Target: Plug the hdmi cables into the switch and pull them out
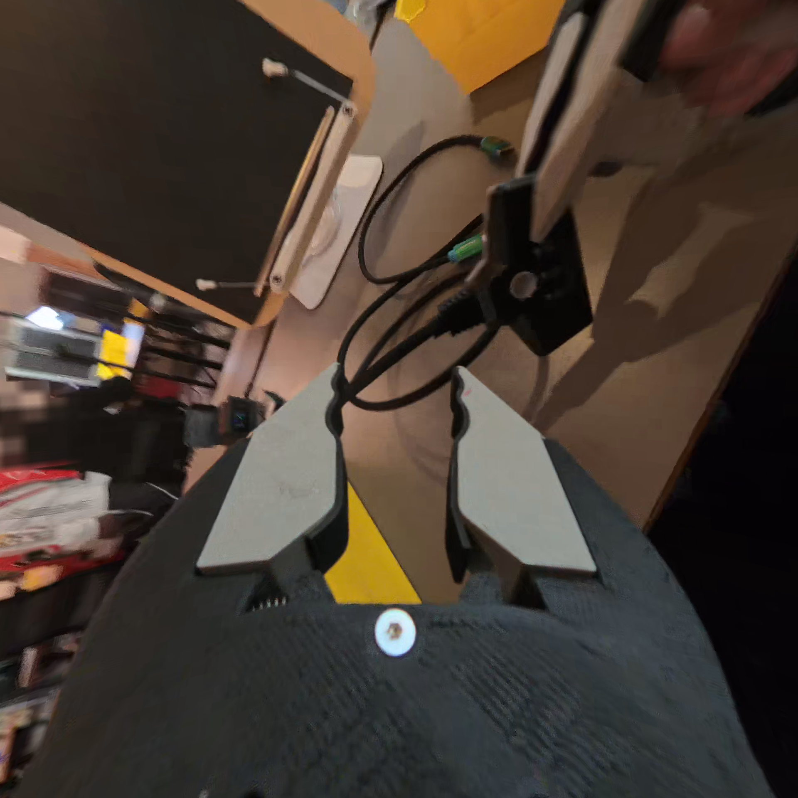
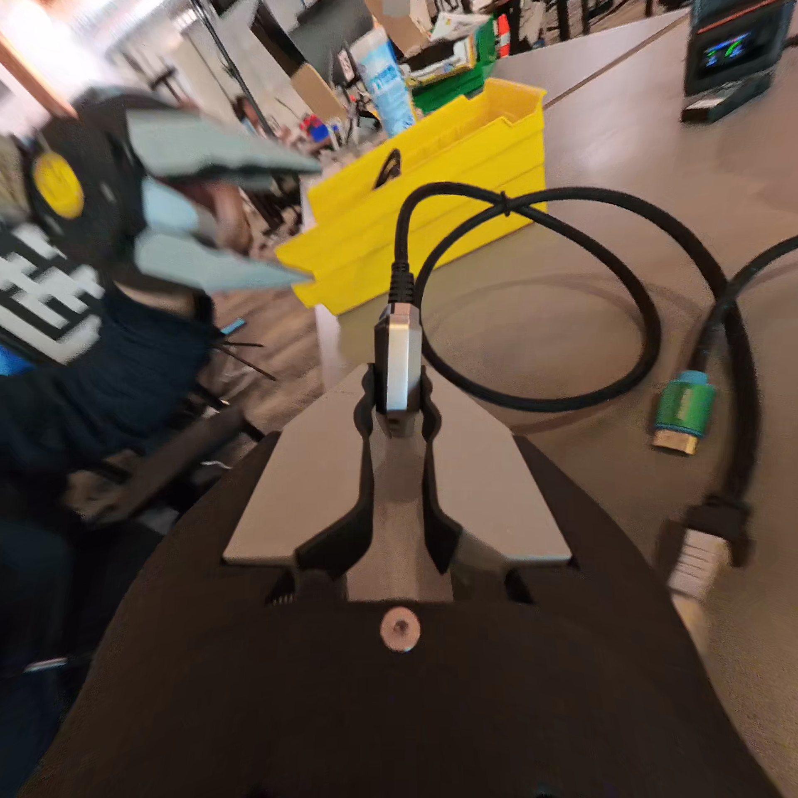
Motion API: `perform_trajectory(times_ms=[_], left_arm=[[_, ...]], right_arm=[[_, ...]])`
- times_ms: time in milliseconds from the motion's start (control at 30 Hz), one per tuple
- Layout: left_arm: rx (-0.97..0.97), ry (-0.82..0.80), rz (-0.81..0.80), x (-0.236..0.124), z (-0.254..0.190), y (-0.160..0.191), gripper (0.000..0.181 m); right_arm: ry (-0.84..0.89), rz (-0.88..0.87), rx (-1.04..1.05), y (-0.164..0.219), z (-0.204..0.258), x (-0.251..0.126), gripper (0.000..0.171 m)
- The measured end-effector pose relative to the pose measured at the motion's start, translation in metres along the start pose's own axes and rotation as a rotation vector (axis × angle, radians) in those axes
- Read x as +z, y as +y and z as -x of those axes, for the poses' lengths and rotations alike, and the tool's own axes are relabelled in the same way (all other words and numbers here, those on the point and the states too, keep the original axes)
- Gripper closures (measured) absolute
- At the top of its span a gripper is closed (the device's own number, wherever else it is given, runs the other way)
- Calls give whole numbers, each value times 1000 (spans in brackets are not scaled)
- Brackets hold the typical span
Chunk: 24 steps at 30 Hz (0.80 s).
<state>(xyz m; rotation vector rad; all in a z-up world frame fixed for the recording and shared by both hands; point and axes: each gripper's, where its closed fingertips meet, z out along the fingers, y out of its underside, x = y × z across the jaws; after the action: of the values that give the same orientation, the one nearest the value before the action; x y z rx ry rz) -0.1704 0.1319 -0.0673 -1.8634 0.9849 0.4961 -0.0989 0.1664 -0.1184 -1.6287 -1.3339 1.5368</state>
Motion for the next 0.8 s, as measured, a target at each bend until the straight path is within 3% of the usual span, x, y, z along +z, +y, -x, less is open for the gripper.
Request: perform_trajectory(times_ms=[33, 267, 500, 667, 800], left_arm=[[49, -20, -36, -2, -10, -1, 134], [439, -360, 6, 2, -21, 23, 135], [770, -648, -172, 0, -34, -19, 142], [809, -592, -191, 18, -45, -18, 153], [494, -408, -241, 30, -46, -9, 161]], right_arm=[[-31, -12, 49, -5, 5, 0, 155], [-340, -136, 468, -29, 32, 0, 154], [-462, -159, 670, -24, 34, 8, 155], [-442, -116, 661, -13, 32, 14, 154], [-239, -45, 437, -4, 20, 16, 136]])
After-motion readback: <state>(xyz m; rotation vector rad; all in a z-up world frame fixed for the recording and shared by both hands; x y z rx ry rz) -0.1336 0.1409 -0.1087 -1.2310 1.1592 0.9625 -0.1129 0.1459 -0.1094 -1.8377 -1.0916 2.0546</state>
